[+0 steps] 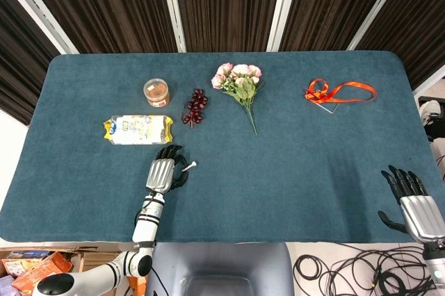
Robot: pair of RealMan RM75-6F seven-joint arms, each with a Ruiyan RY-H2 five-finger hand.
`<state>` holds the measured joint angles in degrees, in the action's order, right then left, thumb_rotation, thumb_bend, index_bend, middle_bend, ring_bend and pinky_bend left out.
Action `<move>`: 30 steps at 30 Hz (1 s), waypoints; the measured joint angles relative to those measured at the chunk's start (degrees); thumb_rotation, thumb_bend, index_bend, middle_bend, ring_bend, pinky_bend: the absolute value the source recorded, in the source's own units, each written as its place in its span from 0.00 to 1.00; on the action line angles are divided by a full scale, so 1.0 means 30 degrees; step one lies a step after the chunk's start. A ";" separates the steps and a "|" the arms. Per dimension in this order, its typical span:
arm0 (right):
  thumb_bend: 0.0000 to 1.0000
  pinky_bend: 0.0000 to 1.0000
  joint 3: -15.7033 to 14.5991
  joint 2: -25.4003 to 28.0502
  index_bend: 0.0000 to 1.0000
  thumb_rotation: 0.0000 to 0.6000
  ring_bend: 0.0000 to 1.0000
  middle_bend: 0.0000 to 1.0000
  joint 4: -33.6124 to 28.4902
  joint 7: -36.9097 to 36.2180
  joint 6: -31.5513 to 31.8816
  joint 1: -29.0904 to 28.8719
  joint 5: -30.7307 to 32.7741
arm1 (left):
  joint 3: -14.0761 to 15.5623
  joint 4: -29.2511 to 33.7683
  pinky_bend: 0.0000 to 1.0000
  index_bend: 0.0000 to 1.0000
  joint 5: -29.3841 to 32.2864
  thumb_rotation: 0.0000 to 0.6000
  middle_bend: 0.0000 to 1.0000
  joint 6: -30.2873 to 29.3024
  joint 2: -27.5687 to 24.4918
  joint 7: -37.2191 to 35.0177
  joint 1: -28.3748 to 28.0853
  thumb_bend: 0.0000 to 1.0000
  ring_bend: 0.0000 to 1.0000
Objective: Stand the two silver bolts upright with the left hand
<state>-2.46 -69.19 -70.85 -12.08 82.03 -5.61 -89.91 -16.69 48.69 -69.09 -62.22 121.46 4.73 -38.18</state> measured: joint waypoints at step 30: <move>0.21 0.00 0.0060 0.0028 0.00 1.00 0.00 0.00 -0.0168 0.0289 -0.0690 -0.0022 0.0054 | -0.0560 0.2876 0.13 0.57 0.0060 1.00 0.19 -0.0731 -0.1377 0.1965 -0.0255 0.39 0.10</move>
<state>-2.29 -69.11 -71.36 -11.22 79.96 -5.67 -89.75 -18.37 57.32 -68.91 -64.41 117.33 10.62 -38.94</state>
